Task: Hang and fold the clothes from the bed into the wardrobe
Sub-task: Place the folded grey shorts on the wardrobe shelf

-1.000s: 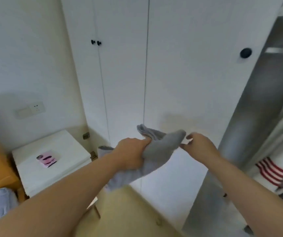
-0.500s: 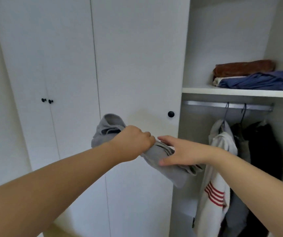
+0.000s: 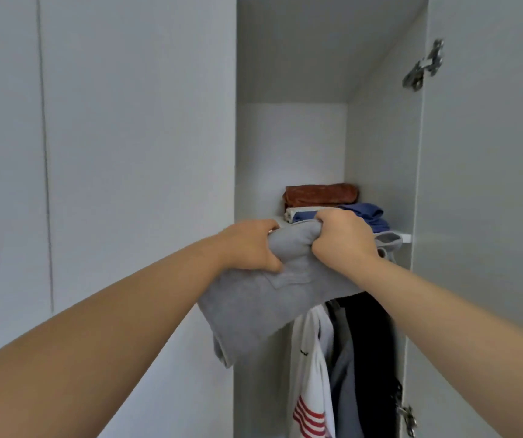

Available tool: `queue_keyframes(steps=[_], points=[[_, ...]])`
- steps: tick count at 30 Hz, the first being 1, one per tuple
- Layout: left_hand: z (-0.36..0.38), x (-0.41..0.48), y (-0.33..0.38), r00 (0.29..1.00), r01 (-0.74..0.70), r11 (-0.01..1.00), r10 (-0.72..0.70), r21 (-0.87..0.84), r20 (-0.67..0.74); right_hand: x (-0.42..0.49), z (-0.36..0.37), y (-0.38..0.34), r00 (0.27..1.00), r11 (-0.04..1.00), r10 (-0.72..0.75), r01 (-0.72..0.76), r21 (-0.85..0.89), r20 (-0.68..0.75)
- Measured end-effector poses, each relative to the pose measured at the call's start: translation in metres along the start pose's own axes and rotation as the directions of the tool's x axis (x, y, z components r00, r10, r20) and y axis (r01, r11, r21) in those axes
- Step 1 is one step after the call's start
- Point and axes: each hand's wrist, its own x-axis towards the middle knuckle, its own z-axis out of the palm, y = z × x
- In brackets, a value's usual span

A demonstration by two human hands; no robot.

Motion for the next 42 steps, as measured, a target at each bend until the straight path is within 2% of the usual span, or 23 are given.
queue_keyframes(steps=[2, 4, 6, 9, 13, 16, 19, 22, 23, 25, 26, 28, 29, 31, 32, 33, 34, 37, 39, 42], points=[[-0.008, 0.019, 0.001, 0.995, -0.002, 0.998, 0.007, -0.055, 0.096, 0.016, -0.013, 0.016, 0.995, 0.998, 0.068, -0.069, -0.004, -0.076], [-0.017, 0.038, -0.001, 0.993, 0.01, 1.0, -0.008, -0.01, 0.118, 0.036, -0.025, 0.033, 0.984, 0.992, 0.124, -0.123, 0.021, -0.129], [-0.028, 0.06, -0.004, 1.0, 0.025, 0.999, -0.025, -0.032, -0.012, 0.061, -0.035, 0.049, 0.97, 0.988, 0.156, -0.148, 0.053, -0.189], [-0.042, 0.097, -0.009, 0.965, 0.014, 0.95, -0.095, -0.312, -0.246, 0.104, -0.043, 0.065, 0.941, 0.992, 0.128, -0.121, 0.042, -0.313], [-0.043, 0.16, -0.014, 0.842, -0.089, 0.774, -0.277, -0.626, -0.463, 0.174, -0.039, 0.08, 0.892, 0.995, 0.001, -0.048, -0.093, -0.451], [-0.037, 0.216, -0.019, 0.729, -0.187, 0.613, -0.438, -0.768, -0.527, 0.229, -0.02, 0.095, 0.86, 0.98, -0.065, -0.041, -0.195, -0.506], [-0.03, 0.273, -0.027, 0.655, -0.247, 0.476, -0.56, -0.844, -0.508, 0.278, 0.009, 0.114, 0.887, 0.971, -0.038, -0.077, -0.228, -0.461], [-0.022, 0.329, -0.046, 0.647, -0.175, 0.441, -0.622, -0.88, -0.44, 0.323, 0.042, 0.139, 0.939, 0.969, 0.086, -0.156, -0.19, -0.334], [-0.021, 0.346, -0.053, 0.69, -0.112, 0.395, -0.629, -0.912, -0.357, 0.337, 0.052, 0.147, 0.95, 0.966, 0.128, -0.184, -0.18, -0.285], [-0.019, 0.373, -0.067, 0.824, 0.062, 0.306, -0.553, -0.95, -0.124, 0.357, 0.07, 0.161, 0.962, 0.958, 0.19, -0.225, -0.177, -0.195], [-0.016, 0.385, -0.071, 0.859, 0.128, 0.304, -0.51, -0.944, -0.048, 0.366, 0.079, 0.168, 0.964, 0.954, 0.217, -0.243, -0.176, -0.153], [-0.004, 0.408, -0.077, 0.87, 0.192, 0.402, -0.492, -0.895, -0.035, 0.377, 0.098, 0.184, 0.968, 0.945, 0.248, -0.25, -0.21, -0.033], [0.006, 0.419, -0.082, 0.868, 0.226, 0.523, -0.491, -0.822, -0.073, 0.378, 0.108, 0.191, 0.964, 0.933, 0.257, -0.227, -0.278, 0.075], [0.032, 0.427, -0.085, 0.9, 0.324, 0.834, -0.417, -0.446, -0.125, 0.378, 0.127, 0.205, 0.911, 0.881, 0.283, -0.124, -0.457, 0.299], [0.044, 0.428, -0.086, 0.94, 0.294, 0.917, -0.328, -0.269, -0.093, 0.377, 0.133, 0.209, 0.887, 0.855, 0.29, -0.071, -0.514, 0.36], [0.055, 0.43, -0.088, 0.971, 0.232, 0.959, -0.239, -0.164, -0.024, 0.378, 0.138, 0.212, 0.872, 0.844, 0.282, -0.027, -0.535, 0.401], [0.064, 0.433, -0.09, 0.983, 0.178, 0.975, -0.172, -0.133, 0.058, 0.38, 0.142, 0.214, 0.868, 0.856, 0.252, 0.005, -0.517, 0.427], [0.08, 0.437, -0.094, 0.978, 0.113, 0.984, -0.086, -0.14, 0.188, 0.383, 0.156, 0.207, 0.881, 0.929, 0.132, 0.05, -0.367, 0.455], [0.086, 0.439, -0.095, 0.983, 0.106, 0.981, -0.079, -0.16, 0.165, 0.376, 0.173, 0.203, 0.843, 0.964, 0.113, 0.035, -0.263, 0.526], [0.092, 0.441, -0.093, 0.996, 0.08, 0.987, -0.073, -0.141, 0.054, 0.363, 0.191, 0.21, 0.721, 0.979, 0.15, -0.014, -0.202, 0.677]])
